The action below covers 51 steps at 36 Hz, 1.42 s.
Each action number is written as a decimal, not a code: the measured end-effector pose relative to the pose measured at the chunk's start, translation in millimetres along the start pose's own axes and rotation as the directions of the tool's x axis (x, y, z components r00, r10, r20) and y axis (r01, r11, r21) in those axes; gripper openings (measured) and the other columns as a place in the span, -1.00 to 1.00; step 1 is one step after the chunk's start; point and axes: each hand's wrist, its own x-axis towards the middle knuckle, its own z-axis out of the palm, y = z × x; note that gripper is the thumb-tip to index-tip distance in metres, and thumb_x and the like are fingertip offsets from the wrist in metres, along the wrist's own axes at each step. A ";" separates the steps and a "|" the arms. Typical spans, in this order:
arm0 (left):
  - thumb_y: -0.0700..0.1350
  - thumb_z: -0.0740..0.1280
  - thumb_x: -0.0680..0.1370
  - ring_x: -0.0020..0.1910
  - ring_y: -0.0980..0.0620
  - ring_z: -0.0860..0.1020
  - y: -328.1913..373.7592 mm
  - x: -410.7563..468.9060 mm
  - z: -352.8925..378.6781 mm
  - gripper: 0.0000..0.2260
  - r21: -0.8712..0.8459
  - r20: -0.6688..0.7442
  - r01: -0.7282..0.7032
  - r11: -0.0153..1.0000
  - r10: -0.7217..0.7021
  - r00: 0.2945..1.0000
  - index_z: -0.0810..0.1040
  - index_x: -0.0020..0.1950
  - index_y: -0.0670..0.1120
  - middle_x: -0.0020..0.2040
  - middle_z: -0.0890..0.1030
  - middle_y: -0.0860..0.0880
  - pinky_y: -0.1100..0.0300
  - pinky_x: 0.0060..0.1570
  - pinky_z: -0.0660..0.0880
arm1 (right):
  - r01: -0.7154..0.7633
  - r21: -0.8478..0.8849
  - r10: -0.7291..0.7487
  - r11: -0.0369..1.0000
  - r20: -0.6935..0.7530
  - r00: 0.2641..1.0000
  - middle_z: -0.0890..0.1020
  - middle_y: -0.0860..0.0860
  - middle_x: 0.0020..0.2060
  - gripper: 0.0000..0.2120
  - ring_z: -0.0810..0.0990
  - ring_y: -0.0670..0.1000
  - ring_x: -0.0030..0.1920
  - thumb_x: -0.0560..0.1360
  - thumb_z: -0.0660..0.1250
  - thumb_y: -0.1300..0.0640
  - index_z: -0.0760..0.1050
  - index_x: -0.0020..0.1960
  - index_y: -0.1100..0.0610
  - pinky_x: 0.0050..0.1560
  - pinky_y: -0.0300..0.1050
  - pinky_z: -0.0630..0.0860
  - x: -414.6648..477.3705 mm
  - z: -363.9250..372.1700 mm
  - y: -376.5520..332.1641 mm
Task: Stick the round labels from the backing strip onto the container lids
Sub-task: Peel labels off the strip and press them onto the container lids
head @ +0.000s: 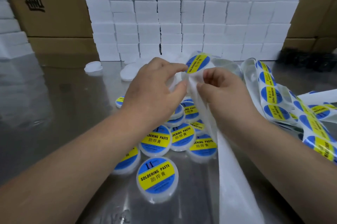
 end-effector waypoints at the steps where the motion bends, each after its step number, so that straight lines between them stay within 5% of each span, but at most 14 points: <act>1: -0.06 0.32 0.48 0.08 0.09 0.42 -0.5 0.0 -1.3 -0.73 0.011 0.001 -0.010 1.000 0.010 1.000 0.56 0.18 0.10 -0.02 0.41 0.12 0.38 -0.10 0.21 | 0.005 -0.008 -0.005 1.000 0.006 1.000 0.55 -0.25 -0.39 -0.76 0.49 -0.23 -0.35 0.45 0.21 0.30 0.52 -0.16 -0.02 -0.26 -0.32 0.40 -1.0 0.0 -1.0; 5: -0.03 0.31 0.49 0.11 0.07 0.42 -2.7 0.2 -2.5 -0.71 0.040 0.023 -0.019 0.999 0.018 1.000 0.55 0.21 0.09 -0.02 0.38 0.13 0.37 -0.09 0.20 | 0.010 0.002 -0.010 1.000 0.081 0.997 0.66 0.01 -0.21 -0.70 0.58 0.10 -0.21 0.44 0.16 0.34 0.59 -0.07 0.05 -0.15 0.02 0.53 -4.8 3.3 -1.9; 11: 0.06 0.32 0.46 0.08 0.12 0.40 -2.9 -1.3 0.3 -0.68 0.059 0.054 -0.024 0.998 0.021 0.998 0.54 0.20 0.10 -0.01 0.36 0.15 0.39 -0.14 0.18 | 0.050 -0.030 -0.047 0.998 0.097 0.994 0.49 -0.21 -0.44 -0.69 0.38 -0.20 -0.38 0.45 0.19 0.34 0.49 -0.25 -0.05 -0.28 -0.22 0.34 -4.2 2.9 2.6; 16: 0.10 0.31 0.41 0.06 0.13 0.42 -4.8 -1.0 1.2 -0.74 0.033 0.037 -0.014 0.999 0.013 0.999 0.58 0.06 0.07 -0.02 0.38 0.14 0.38 -0.13 0.21 | 0.080 -0.031 -0.075 0.996 0.144 0.987 0.44 0.11 -0.39 -0.71 0.34 -0.05 -0.34 0.40 0.17 0.38 0.51 -0.26 0.03 -0.29 -0.13 0.31 -6.6 2.8 0.2; 24: 0.12 0.36 0.41 -0.02 0.23 0.36 -7.4 -0.3 0.9 -0.84 0.020 0.046 -0.004 1.000 0.003 0.999 0.56 -0.07 0.11 -0.04 0.39 0.14 0.55 -0.16 0.22 | 0.090 -0.096 -0.079 0.991 0.116 0.990 0.53 -0.08 -0.40 -0.67 0.44 -0.11 -0.33 0.42 0.19 0.30 0.53 -0.32 -0.08 -0.26 -0.19 0.42 -6.0 -0.2 -1.1; 29: 0.15 0.35 0.41 -0.03 0.22 0.39 -7.7 2.5 -0.6 -0.89 -0.072 0.056 0.094 0.993 -0.090 0.994 0.50 -0.15 0.16 -0.03 0.45 0.14 0.38 -0.16 0.27 | 0.102 -0.103 -0.091 0.990 0.106 0.990 0.57 -0.17 -0.40 -0.67 0.45 -0.21 -0.38 0.36 0.15 0.26 0.56 -0.28 -0.12 -0.31 -0.35 0.39 -7.0 0.3 -2.6; 35: 0.11 0.29 0.50 -0.33 0.32 0.41 -18.5 12.0 -6.3 -0.82 -0.256 -0.094 0.299 0.919 -0.331 0.939 0.48 -0.29 0.12 -0.24 0.48 0.14 0.26 -0.25 0.32 | 0.068 -0.178 -0.054 0.982 0.082 0.995 0.59 -0.23 -0.39 -0.72 0.49 -0.23 -0.36 0.37 0.15 0.27 0.50 -0.24 -0.09 -0.31 -0.28 0.40 -4.7 -0.2 -1.6; 38: 0.09 0.24 0.54 -0.47 0.24 0.37 -26.3 17.0 -9.5 -0.76 -0.319 -0.154 0.352 0.880 -0.414 0.897 0.49 -0.28 0.04 -0.36 0.42 0.09 0.38 -0.43 0.30 | 0.048 -0.205 -0.033 0.978 0.072 0.997 0.57 -0.22 -0.39 -0.72 0.49 -0.20 -0.41 0.39 0.17 0.27 0.41 -0.06 -0.10 -0.39 -0.36 0.38 -3.9 0.1 -1.1; 41: 0.10 0.21 0.56 -0.45 0.21 0.34 -30.1 19.1 -11.5 -0.73 -0.365 -0.187 0.366 0.856 -0.452 0.872 0.47 -0.29 0.02 -0.36 0.40 0.08 0.39 -0.50 0.26 | 0.056 -0.224 -0.055 0.973 0.014 0.998 0.54 -0.21 -0.33 -0.60 0.52 -0.14 -0.34 0.39 0.19 0.27 0.29 0.11 -0.12 -0.28 -0.20 0.41 -4.2 -0.3 -1.7; 46: 0.13 0.21 0.54 -0.19 0.13 0.39 -24.8 11.1 -4.9 -0.82 -0.176 -0.187 0.258 0.950 -0.290 0.939 0.46 -0.21 0.10 -0.11 0.49 0.02 0.23 -0.20 0.27 | 0.163 -0.286 -0.190 0.944 -0.070 0.979 0.43 -0.12 0.13 -0.34 0.35 -0.21 -0.25 0.36 0.15 0.35 0.24 0.37 -0.12 -0.07 -0.19 0.36 -4.4 -4.0 -0.7; 49: 0.15 0.23 0.52 -0.14 0.24 0.31 -20.3 6.4 -3.3 -0.85 -0.083 -0.190 0.148 0.985 -0.162 0.968 0.40 -0.23 0.18 -0.06 0.43 0.07 0.32 -0.26 0.20 | 0.261 -0.311 -0.293 0.914 -0.061 0.954 0.46 -0.29 0.01 -0.42 0.38 -0.26 -0.21 0.33 0.13 0.40 0.45 0.16 -0.14 -0.02 -0.36 0.34 -5.2 -4.2 -3.5; 51: 0.15 0.25 0.52 -0.11 0.27 0.29 -21.1 5.4 -2.8 -0.86 -0.055 -0.200 0.103 0.993 -0.112 0.973 0.44 -0.18 0.14 -0.05 0.43 0.08 0.32 -0.26 0.18 | 0.233 -0.301 -0.258 0.925 -0.044 0.965 0.52 -0.42 -0.29 -0.50 0.43 -0.36 -0.35 0.35 0.13 0.39 0.50 -0.13 -0.23 -0.24 -0.53 0.29 -5.6 -4.8 -5.6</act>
